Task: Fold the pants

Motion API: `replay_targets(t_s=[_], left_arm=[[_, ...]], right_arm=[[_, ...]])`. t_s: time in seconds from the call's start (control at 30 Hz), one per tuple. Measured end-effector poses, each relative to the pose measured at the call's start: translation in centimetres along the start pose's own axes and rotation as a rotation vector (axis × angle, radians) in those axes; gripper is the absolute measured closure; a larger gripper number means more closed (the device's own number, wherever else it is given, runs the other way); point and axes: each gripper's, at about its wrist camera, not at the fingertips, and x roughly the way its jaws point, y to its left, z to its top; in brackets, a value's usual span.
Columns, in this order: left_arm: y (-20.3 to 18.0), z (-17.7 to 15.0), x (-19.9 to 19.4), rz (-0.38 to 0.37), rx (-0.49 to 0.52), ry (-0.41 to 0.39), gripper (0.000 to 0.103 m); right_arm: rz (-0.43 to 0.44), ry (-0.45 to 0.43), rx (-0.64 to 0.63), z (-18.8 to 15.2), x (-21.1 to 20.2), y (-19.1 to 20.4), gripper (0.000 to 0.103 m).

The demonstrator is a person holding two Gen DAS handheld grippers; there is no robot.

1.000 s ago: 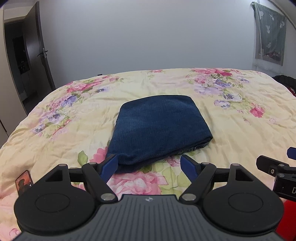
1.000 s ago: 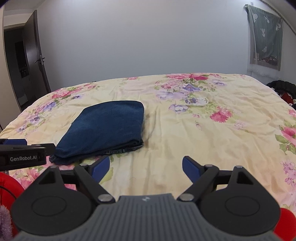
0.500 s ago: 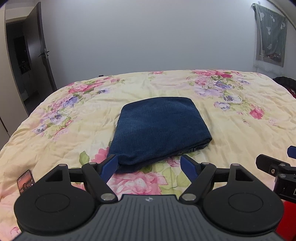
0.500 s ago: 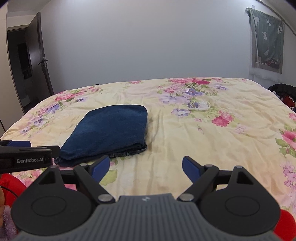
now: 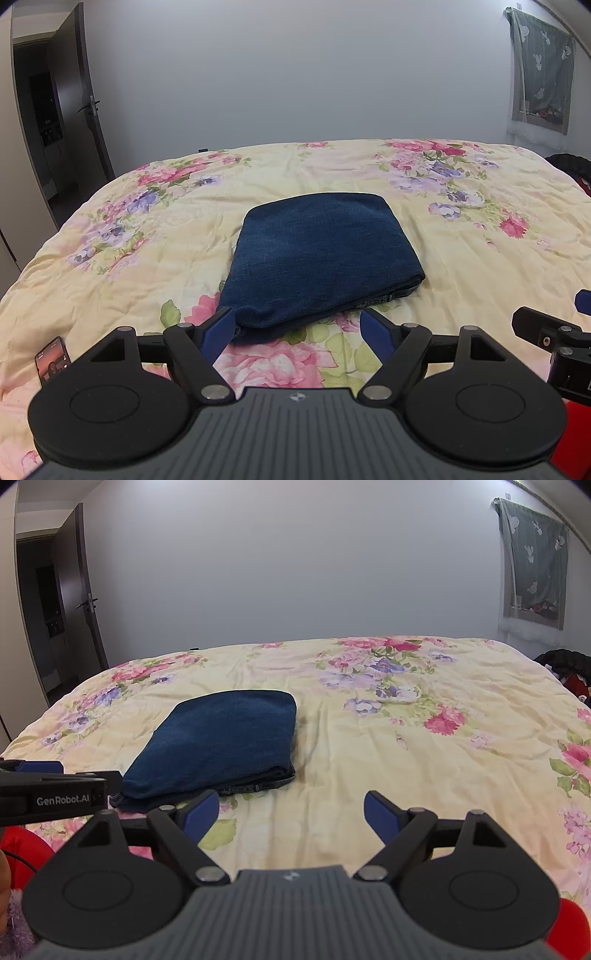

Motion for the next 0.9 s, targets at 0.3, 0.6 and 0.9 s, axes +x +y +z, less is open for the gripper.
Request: replay_targets(t_s=[0.3,0.6,0.9], left_arm=[[0.07,0.04,-0.16,0.005,-0.003,0.001,0.013],[0.03,0.02,-0.36,0.003,-0.006,-0.001,0.013],[-0.03,0.09,-0.49,0.001,-0.008,0.000,0.013]], right_arm=[[0.005,-0.002,-0.005,0.03,-0.21,-0.07,0.021],[0.005,-0.004,-0.003,0.03,-0.37,-0.10,0.021],[0.000,-0.005,0.001,0.05,-0.51,-0.20,0.021]])
